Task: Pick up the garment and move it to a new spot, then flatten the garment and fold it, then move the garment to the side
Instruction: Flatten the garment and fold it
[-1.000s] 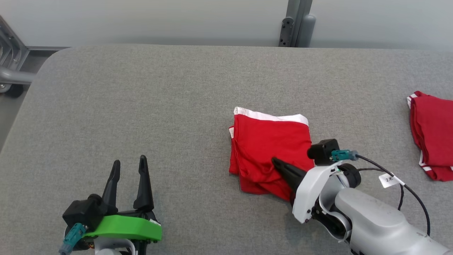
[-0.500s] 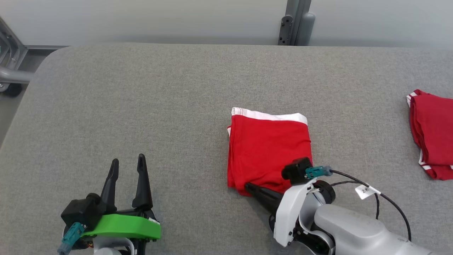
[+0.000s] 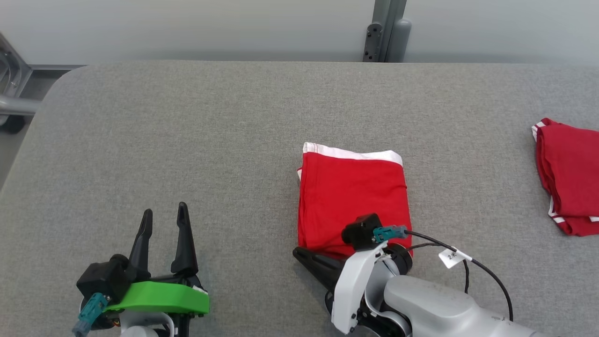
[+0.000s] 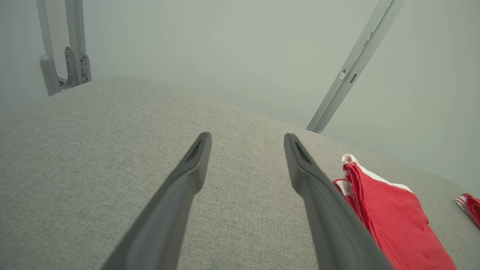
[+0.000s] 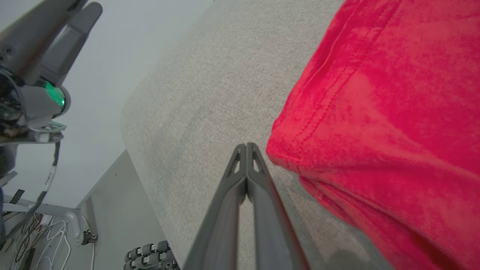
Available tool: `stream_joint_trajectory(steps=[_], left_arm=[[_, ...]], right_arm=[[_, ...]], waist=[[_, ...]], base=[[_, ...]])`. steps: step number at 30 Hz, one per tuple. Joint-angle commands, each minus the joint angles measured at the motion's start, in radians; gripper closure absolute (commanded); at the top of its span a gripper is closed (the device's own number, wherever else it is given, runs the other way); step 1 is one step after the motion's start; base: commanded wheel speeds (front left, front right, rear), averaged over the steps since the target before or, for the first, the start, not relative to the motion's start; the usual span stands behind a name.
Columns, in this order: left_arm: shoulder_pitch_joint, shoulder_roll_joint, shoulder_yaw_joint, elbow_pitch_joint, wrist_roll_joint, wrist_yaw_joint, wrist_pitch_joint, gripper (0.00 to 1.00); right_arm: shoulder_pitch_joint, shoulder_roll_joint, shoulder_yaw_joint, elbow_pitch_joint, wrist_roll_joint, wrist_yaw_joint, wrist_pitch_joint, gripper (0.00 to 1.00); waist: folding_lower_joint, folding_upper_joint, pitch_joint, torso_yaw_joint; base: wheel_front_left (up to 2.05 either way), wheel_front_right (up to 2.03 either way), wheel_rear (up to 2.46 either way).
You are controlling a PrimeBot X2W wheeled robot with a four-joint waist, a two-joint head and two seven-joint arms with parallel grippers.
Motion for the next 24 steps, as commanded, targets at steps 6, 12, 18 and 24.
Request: stream_joint_trajectory(steps=[6,12,18,24], left_arm=[[0.008,0.002,0.009,0.0,0.01,-0.004,0.0,0.0],[0.032,0.006,0.016,-0.007,0.014,0.001,0.0,0.0],[0.055,0.009,0.021,-0.009,0.015,0.005,0.0,0.0],[0.075,0.012,0.024,-0.004,0.03,0.004,0.0,0.0]], right_arm=[[-0.032,-0.022,0.003,-0.029,-0.054,0.0,-0.051,1.0],[0.0,-0.065,-0.178,-0.095,-0.136,0.0,-0.063,0.0],[0.145,-0.085,-0.521,-0.169,-0.363,0.0,-0.063,0.0],[0.344,-0.034,-0.862,-0.256,-0.607,0.0,-0.063,0.0]], waist=[[0.0,0.0,-0.021,-0.014],[0.0,0.0,-0.051,-0.036],[0.0,0.0,-0.084,-0.063],[0.0,0.0,-0.114,-0.088]], base=[[0.0,0.0,0.0],[0.0,0.0,0.0],[0.0,0.0,0.0],[0.0,0.0,0.0]])
